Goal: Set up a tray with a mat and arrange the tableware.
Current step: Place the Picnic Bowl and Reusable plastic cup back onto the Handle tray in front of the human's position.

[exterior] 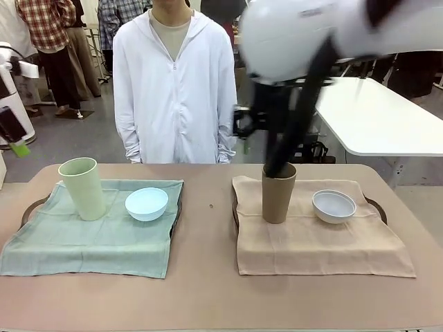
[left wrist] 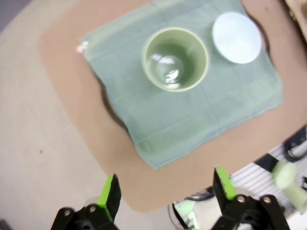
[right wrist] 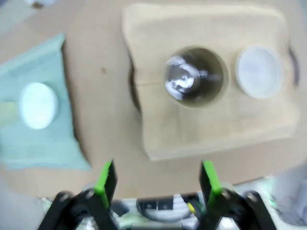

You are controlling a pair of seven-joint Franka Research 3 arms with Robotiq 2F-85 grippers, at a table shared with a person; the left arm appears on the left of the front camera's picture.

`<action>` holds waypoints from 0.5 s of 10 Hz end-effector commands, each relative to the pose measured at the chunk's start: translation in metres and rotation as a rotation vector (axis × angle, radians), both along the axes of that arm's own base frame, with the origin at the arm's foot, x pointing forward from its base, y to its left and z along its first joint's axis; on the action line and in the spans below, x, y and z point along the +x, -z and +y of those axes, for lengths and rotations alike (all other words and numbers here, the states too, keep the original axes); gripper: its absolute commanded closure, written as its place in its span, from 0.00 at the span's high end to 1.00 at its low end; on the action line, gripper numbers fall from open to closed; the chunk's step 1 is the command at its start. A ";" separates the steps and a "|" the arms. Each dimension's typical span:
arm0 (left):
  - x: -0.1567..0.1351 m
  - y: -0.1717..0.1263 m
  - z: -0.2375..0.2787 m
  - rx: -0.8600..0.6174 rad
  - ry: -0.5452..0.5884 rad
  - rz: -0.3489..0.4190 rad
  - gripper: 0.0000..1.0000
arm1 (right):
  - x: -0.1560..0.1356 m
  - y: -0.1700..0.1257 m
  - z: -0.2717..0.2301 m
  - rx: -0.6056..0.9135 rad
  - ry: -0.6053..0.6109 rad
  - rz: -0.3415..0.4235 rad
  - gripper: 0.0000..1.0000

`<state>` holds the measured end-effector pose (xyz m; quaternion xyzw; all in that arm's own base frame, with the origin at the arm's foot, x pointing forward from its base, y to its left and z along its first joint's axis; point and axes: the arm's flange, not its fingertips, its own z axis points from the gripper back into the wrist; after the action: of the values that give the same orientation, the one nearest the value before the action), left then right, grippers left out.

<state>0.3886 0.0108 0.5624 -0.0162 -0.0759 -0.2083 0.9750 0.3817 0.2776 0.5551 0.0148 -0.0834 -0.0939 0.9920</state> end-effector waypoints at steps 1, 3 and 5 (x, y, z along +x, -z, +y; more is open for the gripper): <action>-0.008 -0.002 0.013 0.016 -0.027 0.015 1.00 | -0.047 0.007 -0.066 0.045 0.057 0.006 0.89; -0.011 -0.008 0.031 -0.014 0.029 0.049 1.00 | -0.069 0.014 -0.113 0.085 0.196 0.007 0.89; -0.007 -0.005 0.022 -0.003 -0.034 0.007 1.00 | -0.041 0.000 -0.074 0.047 0.087 0.004 0.89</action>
<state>0.3793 0.0388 0.5672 -0.0230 -0.0668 -0.1965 0.9780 0.3232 0.1818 0.5508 0.0305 -0.0862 -0.1616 0.9826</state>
